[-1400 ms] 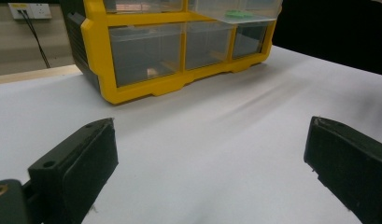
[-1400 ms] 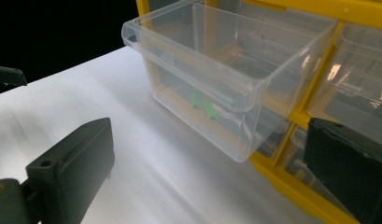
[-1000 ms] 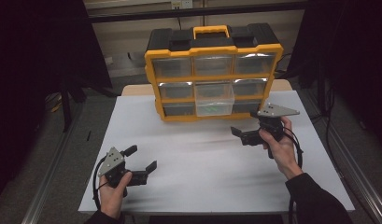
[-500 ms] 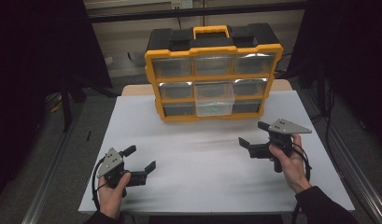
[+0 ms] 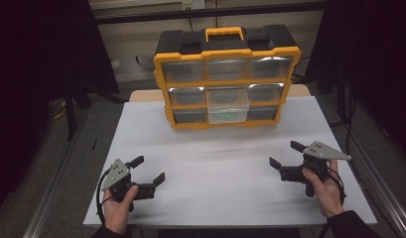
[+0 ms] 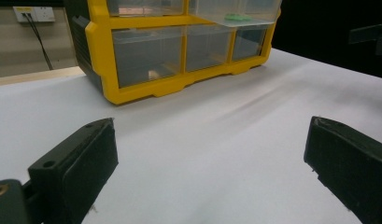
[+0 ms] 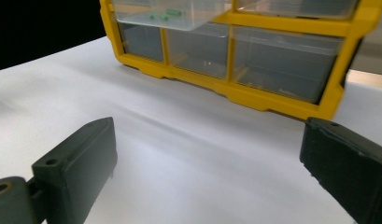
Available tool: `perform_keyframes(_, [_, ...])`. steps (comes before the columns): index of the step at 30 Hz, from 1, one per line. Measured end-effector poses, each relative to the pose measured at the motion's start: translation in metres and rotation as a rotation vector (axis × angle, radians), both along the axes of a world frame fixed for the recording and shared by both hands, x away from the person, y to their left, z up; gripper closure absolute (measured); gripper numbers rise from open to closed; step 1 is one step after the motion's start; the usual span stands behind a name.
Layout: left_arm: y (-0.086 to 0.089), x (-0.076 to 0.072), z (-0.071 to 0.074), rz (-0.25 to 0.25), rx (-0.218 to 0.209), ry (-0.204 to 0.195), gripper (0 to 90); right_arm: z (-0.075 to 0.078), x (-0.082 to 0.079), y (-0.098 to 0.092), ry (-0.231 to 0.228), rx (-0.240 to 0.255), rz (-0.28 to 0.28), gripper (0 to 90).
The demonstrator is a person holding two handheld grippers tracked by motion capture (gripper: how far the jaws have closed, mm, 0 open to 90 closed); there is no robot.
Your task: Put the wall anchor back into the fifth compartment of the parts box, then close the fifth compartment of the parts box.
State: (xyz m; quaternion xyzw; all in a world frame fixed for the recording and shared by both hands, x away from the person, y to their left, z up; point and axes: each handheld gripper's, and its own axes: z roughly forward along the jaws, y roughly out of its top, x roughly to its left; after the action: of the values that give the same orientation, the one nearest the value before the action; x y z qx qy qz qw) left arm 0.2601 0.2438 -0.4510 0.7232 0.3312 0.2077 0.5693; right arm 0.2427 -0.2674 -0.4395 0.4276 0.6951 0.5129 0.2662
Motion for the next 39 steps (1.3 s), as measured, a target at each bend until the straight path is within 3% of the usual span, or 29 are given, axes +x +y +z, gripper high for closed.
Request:
perform_keyframes(12, [0.002,-0.002,0.0,0.014,-0.005,0.001,2.7,-0.006,-0.014,-0.017,0.002,-0.003,-0.01,2.8])
perform_keyframes(28, [0.004,-0.001,-0.001,0.006,0.002,-0.001,2.7,-0.006,-0.001,0.003,0.016,0.018,0.031,3.9])
perform_keyframes(39, [0.002,-0.001,0.0,0.001,0.006,-0.004,2.6,-0.002,0.005,0.023,-0.01,0.033,0.088,3.3])
